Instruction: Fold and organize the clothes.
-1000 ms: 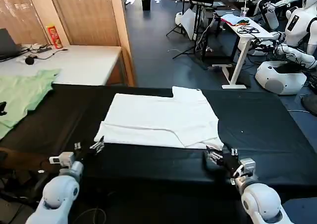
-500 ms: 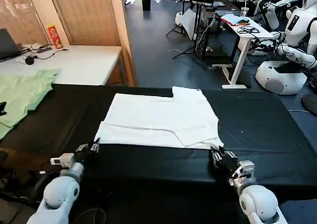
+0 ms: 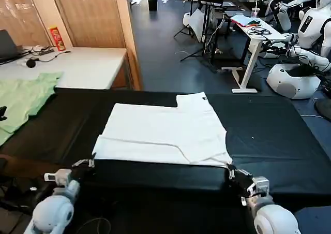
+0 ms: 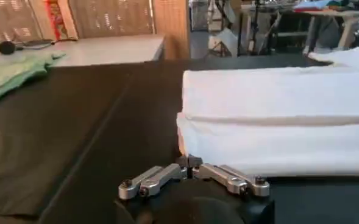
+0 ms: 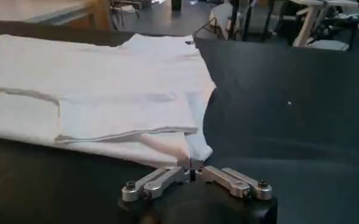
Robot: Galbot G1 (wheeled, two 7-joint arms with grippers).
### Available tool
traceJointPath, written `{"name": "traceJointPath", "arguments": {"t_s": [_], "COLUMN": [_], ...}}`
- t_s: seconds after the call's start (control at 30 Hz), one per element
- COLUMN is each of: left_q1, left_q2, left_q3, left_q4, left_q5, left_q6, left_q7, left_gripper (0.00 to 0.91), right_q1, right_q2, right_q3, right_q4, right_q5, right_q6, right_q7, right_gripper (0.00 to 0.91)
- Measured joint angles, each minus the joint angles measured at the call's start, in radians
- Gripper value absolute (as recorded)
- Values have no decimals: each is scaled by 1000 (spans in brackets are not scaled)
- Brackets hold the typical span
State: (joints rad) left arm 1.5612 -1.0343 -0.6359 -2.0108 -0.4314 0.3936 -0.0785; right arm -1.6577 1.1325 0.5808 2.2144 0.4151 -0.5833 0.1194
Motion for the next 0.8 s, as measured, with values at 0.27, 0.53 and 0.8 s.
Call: {"name": "traceJointPath", "arguments": {"t_s": [0.27, 0.53, 0.8], "left_q1": [176, 232, 221], "left_q2": [27, 1, 1], "left_q3": [-57, -96, -159], "left_q4": [-114, -178, -256], "left_q5": [4, 4, -35], "left_q6": [12, 56, 142], "left_q7": [-19, -38, -83], "left_gripper": [878, 878, 878], "right_q1": [-70, -113, -64], "right_q2": [2, -4, -32], "right_q3": [17, 33, 86], "right_q4": [66, 132, 176], "right_q5": [-7, -21, 45], "right_q6": [-32, -67, -5], "right_q7": [-20, -15, -39], "right_gripper": [878, 878, 878]}}
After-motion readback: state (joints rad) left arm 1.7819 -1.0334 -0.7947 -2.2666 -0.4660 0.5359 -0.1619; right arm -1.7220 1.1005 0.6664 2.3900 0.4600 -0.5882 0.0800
